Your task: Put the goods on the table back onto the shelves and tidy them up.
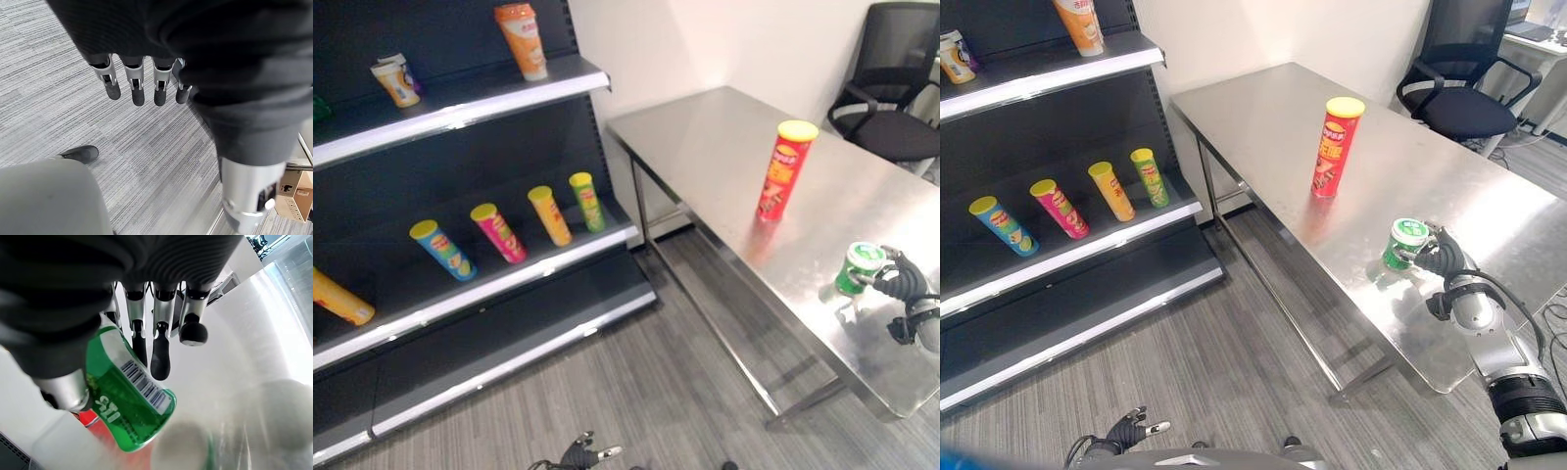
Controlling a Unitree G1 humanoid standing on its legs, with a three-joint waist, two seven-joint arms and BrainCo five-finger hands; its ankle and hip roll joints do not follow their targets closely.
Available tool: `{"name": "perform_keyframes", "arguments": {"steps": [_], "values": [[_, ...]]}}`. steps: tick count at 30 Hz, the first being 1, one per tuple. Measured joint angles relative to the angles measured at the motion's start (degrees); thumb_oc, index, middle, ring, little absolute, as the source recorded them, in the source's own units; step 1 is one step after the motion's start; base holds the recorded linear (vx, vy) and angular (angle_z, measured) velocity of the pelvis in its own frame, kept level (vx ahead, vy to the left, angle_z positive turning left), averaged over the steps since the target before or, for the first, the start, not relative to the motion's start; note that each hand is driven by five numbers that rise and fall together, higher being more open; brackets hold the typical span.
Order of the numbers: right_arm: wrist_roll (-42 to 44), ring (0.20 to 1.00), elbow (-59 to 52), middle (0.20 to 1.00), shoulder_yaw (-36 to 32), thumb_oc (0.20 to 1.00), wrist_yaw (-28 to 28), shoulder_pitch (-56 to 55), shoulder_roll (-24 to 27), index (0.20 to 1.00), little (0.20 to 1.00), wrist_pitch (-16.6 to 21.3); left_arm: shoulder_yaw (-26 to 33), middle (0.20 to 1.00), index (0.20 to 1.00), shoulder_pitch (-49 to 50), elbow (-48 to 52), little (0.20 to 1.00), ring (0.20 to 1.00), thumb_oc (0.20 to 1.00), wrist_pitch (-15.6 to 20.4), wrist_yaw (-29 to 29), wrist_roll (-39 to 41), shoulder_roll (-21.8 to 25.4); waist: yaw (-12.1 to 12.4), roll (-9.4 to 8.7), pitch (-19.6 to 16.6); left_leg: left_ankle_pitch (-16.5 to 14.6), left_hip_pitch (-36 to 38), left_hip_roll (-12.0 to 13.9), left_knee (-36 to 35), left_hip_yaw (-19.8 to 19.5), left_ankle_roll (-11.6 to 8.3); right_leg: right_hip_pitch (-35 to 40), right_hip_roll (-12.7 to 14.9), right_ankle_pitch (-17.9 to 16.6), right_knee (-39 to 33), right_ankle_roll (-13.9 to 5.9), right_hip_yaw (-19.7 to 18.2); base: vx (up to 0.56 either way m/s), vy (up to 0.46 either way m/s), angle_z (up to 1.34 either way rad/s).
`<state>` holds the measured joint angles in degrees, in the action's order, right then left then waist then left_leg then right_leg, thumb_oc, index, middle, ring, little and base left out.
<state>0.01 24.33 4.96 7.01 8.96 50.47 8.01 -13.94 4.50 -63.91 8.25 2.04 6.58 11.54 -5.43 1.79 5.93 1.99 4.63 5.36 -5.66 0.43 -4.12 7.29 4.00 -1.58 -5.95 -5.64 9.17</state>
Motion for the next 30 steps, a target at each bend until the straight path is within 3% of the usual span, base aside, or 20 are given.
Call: {"name": "perform_keyframes", "arguments": {"steps": [7, 11, 16, 18, 19, 21, 24, 26, 27, 30], "values": [[-0.04, 0.2, -15.11, 0.2, -2.67, 0.2, 0.11, -0.56, -0.07, 0.2, 0.2, 0.74, 0.92, 1.0, 1.0, 0.35, 0.11, 1.0, 1.0, 1.0, -0.01, 0.02, -0.05, -0.12, -0.47, 0.28, -0.33, 0.13, -0.12, 0.59, 0.0, -0.37, -0.22, 0.05, -0.64, 0.04, -0.02, 0.41, 0.17, 0.0, -0.071, 0.02], [-0.02, 0.2, -22.51, 0.2, -4.57, 0.2, 0.21, -0.38, -0.07, 0.2, 0.2, 3.08, 0.94, 1.0, 1.0, 0.37, 0.2, 1.0, 1.0, 1.0, -0.02, 0.03, -0.08, 0.0, -0.24, 0.71, -0.68, 0.51, -0.24, 1.09, 0.06, -1.23, -0.8, 0.25, -1.41, 0.27, -0.01, 0.81, 0.68, -0.01, -0.081, 0.07], [0.02, 0.2, -24.24, 0.2, -5.4, 0.2, 1.38, 0.5, -1.66, 0.2, 0.2, 4.48, 1.65, 1.0, 1.0, -0.37, 1.41, 1.0, 1.0, 1.0, 0.08, -0.04, -0.02, 0.0, 1.55, 0.13, 0.93, 1.56, -3.75, 1.25, 5.07, -3.13, -2.62, 0.62, -2.82, 1.03, 0.01, 1.88, 2.9, -0.06, -0.099, 0.31], [0.03, 0.2, -24.44, 0.2, -6.17, 0.2, 1.9, 0.85, -2.2, 0.2, 0.2, 4.61, 2.11, 1.0, 1.0, -1.1, 1.97, 1.0, 1.0, 1.0, 0.25, 0.03, 0.04, -0.05, 1.96, -0.16, 2.13, 2.68, -6.58, 0.92, 8.26, -4.19, -4.26, 0.95, -2.75, 1.25, 0.15, 2.52, 3.65, 0.01, -0.003, 0.8], [0.0, 0.2, -25.55, 0.2, -7.68, 0.2, 2.53, 0.63, -2.31, 0.2, 0.2, 4.55, 2.6, 1.0, 1.0, -2.92, 1.66, 1.0, 1.0, 1.0, 0.41, 0.0, 1.04, 0.17, 1.37, -2.51, 4.16, 5.48, -10.6, 0.09, 11.6, -0.82, -6.52, 1.32, -0.44, 0.99, -0.09, 5.0, 7.96, 0.07, 0.086, 1.15], [0.0, 0.2, -26.32, 0.2, -8.18, 0.2, 2.62, 0.79, -2.45, 0.2, 0.2, 4.68, 3.06, 1.0, 1.0, -3.25, 1.82, 1.0, 1.0, 1.0, 0.4, 0.04, 1.88, 0.43, 2.17, -2.53, 4.24, 5.3, -10.52, 2.7, 10.37, 5.13, -6.49, 0.96, -0.11, 1.61, -0.08, 5.17, 9.46, 0.07, 0.09, 0.73], [0.0, 0.2, -26.21, 0.2, -9.07, 0.2, 2.91, 1.25, -2.84, 0.2, 0.2, 4.74, 2.91, 1.0, 1.0, -3.38, 0.45, 1.0, 1.0, 1.0, 0.43, 0.12, 1.89, 1.0, 2.72, -2.33, 4.3, 5.34, -10.49, 6.68, 5.56, 6.73, -6.73, 0.16, -0.15, 1.8, -0.05, 5.19, 9.75, 0.08, 0.115, 0.39], [0.0, 0.2, -25.28, 0.2, -9.99, 0.2, 4.38, 1.14, -3.75, 0.2, 0.2, 4.35, 2.92, 1.0, 1.0, -4.73, -0.94, 1.0, 1.0, 1.0, 0.3, 0.31, 1.79, 1.11, 2.4, -2.48, 4.66, 5.5, -11.25, 8.7, 1.0, 9.61, -6.72, -0.16, -0.26, 1.83, -0.06, 5.12, 9.8, 0.2, 0.236, 0.54], [-0.06, 0.2, -25.73, 0.2, -10.95, 0.2, 4.38, 0.42, -4.18, 0.2, 0.2, 4.34, 2.96, 1.0, 1.0, -4.74, -0.93, 1.0, 1.0, 1.0, 0.35, 0.35, 1.66, 1.13, 3.1, -2.01, 4.53, 5.72, -11.06, 9.67, 0.45, 11.65, -6.44, 0.07, -0.17, 1.88, -0.08, 3.94, 9.84, 0.26, 0.306, 0.21], [-0.08, 0.2, -25.85, 0.2, -11.66, 0.2, 4.49, -0.23, -4.59, 0.2, 0.2, 4.33, 2.92, 1.0, 1.0, -3.9, -1.12, 1.0, 1.0, 1.0, 0.19, 0.33, 1.39, 1.04, 3.78, -1.21, 4.35, 6.06, -9.58, 10.07, 0.38, 12.3, -5.97, 1.32, 0.18, 2.33, -0.07, 2.49, 9.64, 0.15, 0.202, -0.05]]}}
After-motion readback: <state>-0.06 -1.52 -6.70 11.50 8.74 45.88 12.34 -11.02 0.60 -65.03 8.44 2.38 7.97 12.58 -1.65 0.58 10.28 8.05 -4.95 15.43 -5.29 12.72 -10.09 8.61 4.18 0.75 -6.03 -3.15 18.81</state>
